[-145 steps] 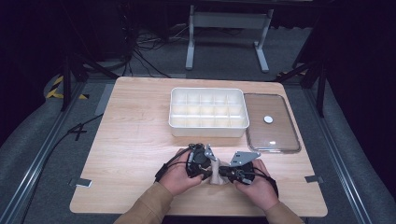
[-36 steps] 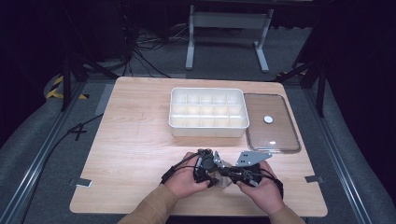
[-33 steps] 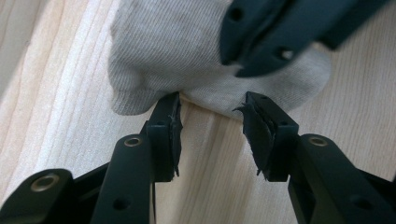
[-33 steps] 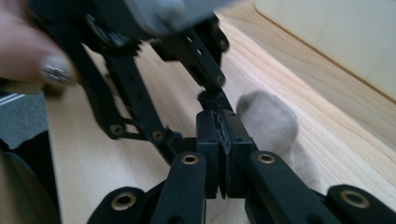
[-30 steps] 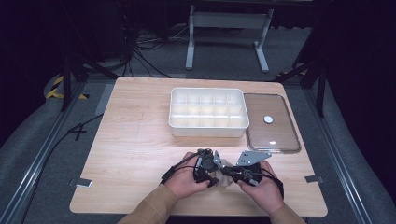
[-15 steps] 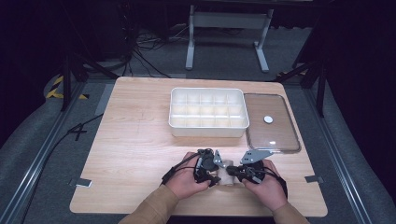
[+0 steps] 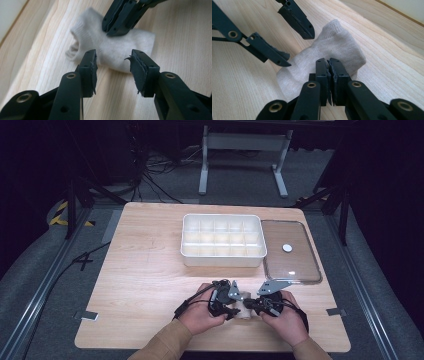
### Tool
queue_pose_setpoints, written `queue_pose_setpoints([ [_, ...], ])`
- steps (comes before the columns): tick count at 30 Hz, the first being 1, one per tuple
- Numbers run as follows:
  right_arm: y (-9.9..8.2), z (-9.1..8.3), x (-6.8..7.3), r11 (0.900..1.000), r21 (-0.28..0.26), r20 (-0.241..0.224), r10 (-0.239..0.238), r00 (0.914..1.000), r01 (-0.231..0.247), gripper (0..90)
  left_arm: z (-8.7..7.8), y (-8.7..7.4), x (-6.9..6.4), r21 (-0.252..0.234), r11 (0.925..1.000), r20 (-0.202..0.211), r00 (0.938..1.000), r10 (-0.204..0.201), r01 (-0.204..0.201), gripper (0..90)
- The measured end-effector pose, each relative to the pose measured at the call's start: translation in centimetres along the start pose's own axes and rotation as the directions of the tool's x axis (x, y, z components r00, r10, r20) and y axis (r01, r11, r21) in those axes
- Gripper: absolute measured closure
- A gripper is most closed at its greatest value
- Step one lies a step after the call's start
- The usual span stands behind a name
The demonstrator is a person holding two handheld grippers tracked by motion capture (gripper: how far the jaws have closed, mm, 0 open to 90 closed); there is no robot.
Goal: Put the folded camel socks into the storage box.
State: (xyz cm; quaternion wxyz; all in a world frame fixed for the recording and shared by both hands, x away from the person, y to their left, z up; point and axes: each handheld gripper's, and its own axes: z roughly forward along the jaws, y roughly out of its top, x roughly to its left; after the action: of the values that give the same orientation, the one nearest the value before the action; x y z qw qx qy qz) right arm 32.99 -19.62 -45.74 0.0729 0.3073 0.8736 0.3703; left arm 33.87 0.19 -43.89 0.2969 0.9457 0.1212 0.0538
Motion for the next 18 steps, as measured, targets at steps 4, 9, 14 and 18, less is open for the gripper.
queue_pose_setpoints([
  [4,0.0,0.0,0.0,1.0000,-0.003,-0.002,0.007,1.0000,-0.007,85.6,0.7,0.2,-0.1,0.001,0.9995,-0.016,0.9994,0.030,-0.030,51.0],
  [9,-0.3,-0.1,-0.3,0.9991,-0.015,-0.015,0.040,0.9991,-0.040,85.4,1.2,0.4,0.2,0.003,0.9993,-0.005,0.9993,0.038,-0.038,48.5],
  [14,-0.3,-0.2,-0.2,0.9988,-0.021,-0.011,0.044,0.9990,-0.044,82.6,1.5,0.4,0.5,0.035,0.9994,0.003,1.0000,-0.002,0.002,48.0],
  [18,0.0,-0.8,-0.1,0.9978,-0.034,-0.012,0.056,0.9983,-0.057,77.0,1.6,0.6,0.4,0.046,0.9988,-0.017,0.9997,0.015,-0.014,48.1],
])
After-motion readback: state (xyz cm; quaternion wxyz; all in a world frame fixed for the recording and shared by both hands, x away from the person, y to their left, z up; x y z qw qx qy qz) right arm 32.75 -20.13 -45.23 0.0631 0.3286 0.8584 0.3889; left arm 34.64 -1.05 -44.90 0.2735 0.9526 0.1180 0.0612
